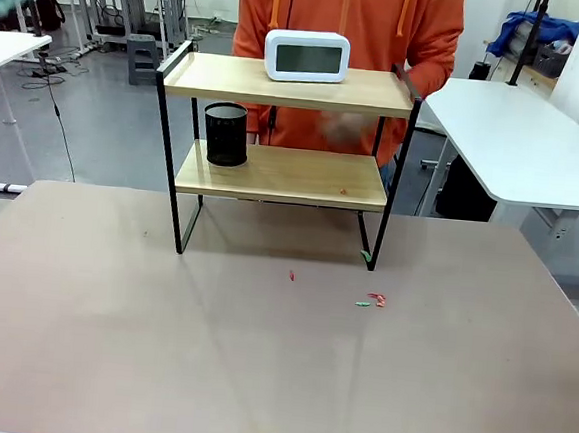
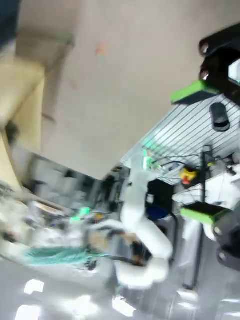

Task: Clean the shelf.
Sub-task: Hand the Duster back to the human.

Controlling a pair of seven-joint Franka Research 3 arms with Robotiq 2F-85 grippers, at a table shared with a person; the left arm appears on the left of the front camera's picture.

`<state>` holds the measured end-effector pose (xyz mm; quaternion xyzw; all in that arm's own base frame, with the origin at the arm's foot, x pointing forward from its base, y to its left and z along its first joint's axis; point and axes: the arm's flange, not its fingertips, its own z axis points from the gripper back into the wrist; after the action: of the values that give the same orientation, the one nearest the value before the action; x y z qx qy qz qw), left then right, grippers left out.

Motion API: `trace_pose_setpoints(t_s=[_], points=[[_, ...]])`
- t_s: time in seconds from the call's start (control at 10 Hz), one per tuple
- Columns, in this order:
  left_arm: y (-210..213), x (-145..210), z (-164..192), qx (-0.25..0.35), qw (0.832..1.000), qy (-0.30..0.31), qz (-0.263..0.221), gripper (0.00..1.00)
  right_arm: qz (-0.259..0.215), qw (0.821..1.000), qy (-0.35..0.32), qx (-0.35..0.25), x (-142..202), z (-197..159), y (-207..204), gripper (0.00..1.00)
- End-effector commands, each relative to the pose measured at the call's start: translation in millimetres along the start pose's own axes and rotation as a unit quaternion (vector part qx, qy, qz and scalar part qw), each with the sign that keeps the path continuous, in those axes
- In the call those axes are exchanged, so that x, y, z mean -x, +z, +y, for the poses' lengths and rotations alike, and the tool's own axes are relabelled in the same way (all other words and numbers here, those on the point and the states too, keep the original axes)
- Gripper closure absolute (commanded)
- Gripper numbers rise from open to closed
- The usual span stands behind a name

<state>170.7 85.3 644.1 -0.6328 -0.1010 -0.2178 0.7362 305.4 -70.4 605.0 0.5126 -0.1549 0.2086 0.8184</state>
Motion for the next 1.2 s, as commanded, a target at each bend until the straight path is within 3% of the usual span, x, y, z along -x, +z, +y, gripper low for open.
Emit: trace_pose_setpoints(t_s=[0.0, 0.2, 0.3, 0.4, 0.5, 0.6, 0.8, 1.0, 1.1], points=[[-31.0, -11.1, -27.8, 0.091, 0.962, -0.069, 0.249, 0.88, 0.066, 0.993, 0.085, -0.057, -33.0, 55.8, -54.2, 0.00], [-87.5, -21.5, -19.8, 0.078, 0.910, -0.045, 0.404, 0.88, 0.150, 0.976, 0.137, -0.079, -1.3, 81.4, -104.2, 0.00], [-107.0, -28.5, -10.9, 0.056, 0.908, -0.029, 0.414, 0.88, 0.161, 0.974, 0.143, -0.071, 20.9, 74.3, -97.2, 0.00], [-90.4, -15.3, -28.4, 0.060, 0.969, -0.036, 0.238, 0.88, 0.129, 0.983, 0.118, -0.058, -22.1, 98.3, -104.1, 0.00], [-90.4, -15.3, -28.4, 0.060, 0.969, -0.036, 0.238, 0.88, 0.157, 0.977, 0.128, -0.069, -6.7, 98.5, -116.4, 0.00], [-129.5, -23.5, -17.9, 0.068, 0.941, -0.031, 0.329, 0.88, 0.117, 0.985, 0.090, -0.090, 4.4, 83.3, -86.9, 0.00], [-154.2, -45.8, -1.3, 0.057, 0.920, -0.010, 0.388, 0.88, 0.080, 0.985, 0.074, -0.133, -12.4, 95.7, -100.7, 0.00], [-172.3, -80.0, 19.4, 0.041, 0.911, 0.012, 0.411, 0.88, 0.098, 0.982, 0.037, -0.157, -44.9, 111.4, -144.6, 0.00], [-182.1, -92.9, 28.4, 0.037, 0.904, 0.022, 0.425, 0.88, 0.144, 0.975, 0.042, -0.164, -56.6, 116.7, -171.2, 0.00]])
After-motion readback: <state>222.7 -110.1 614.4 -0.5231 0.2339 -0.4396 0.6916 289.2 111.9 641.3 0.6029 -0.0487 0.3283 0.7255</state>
